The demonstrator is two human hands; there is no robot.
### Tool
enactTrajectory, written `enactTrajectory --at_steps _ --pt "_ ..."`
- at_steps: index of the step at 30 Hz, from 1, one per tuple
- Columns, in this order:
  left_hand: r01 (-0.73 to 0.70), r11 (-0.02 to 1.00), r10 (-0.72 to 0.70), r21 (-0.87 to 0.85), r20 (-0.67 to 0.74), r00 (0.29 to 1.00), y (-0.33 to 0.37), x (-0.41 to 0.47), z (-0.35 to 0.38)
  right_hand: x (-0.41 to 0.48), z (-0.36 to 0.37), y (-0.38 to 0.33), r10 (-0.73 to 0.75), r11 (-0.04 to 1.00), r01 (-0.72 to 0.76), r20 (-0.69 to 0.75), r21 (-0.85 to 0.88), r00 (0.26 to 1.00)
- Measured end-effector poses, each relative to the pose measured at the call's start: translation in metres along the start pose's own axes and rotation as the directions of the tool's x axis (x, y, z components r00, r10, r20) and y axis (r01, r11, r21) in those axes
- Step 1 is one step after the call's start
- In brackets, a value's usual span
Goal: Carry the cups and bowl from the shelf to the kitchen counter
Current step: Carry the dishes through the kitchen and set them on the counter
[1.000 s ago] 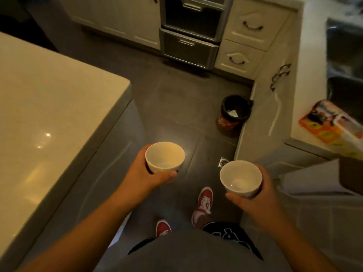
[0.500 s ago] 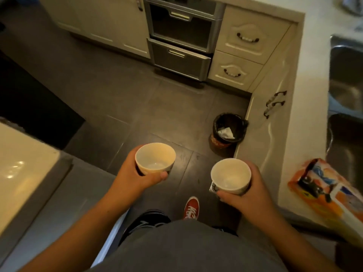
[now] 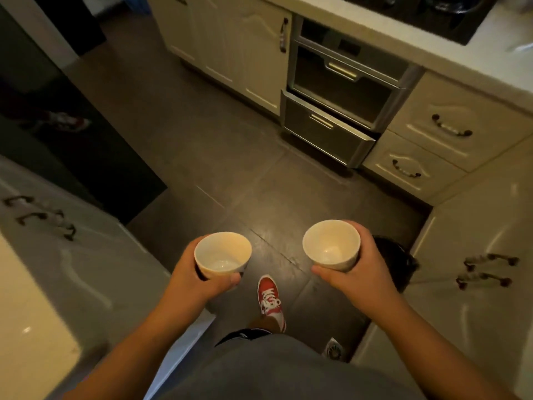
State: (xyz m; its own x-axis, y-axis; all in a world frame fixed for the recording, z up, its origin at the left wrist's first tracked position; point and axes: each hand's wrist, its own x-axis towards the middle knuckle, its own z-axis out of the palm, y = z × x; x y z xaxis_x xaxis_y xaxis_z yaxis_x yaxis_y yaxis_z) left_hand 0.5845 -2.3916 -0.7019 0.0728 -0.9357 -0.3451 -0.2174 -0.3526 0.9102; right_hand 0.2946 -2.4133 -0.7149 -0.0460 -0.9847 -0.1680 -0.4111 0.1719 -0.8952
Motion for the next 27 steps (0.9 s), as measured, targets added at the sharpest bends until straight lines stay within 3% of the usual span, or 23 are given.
enactTrajectory --at_steps 4,16,22,27 --pt "0.001 1.000 -0.001 0.021 -0.019 1.000 0.021 0.068 0.005 0.056 -0.014 -0.013 0.025 0.999 -0.025 0.003 -0.020 1.000" --pt "-0.056 0.998 0.058 -0.017 0.119 0.991 0.109 0.271 0.062 0.214 -0.087 -0.004 0.107 0.993 -0.109 -0.054 -0.039 0.993" --pt "-0.016 0.998 0.017 -0.062 0.023 1.000 0.140 0.362 0.076 0.342 -0.107 -0.009 0.082 0.995 -0.079 0.060 -0.059 0.995" --pt "-0.004 0.999 -0.003 -0.052 -0.135 0.991 0.167 0.403 0.057 0.452 -0.087 -0.049 -0.008 0.997 0.026 0.257 -0.068 0.966"
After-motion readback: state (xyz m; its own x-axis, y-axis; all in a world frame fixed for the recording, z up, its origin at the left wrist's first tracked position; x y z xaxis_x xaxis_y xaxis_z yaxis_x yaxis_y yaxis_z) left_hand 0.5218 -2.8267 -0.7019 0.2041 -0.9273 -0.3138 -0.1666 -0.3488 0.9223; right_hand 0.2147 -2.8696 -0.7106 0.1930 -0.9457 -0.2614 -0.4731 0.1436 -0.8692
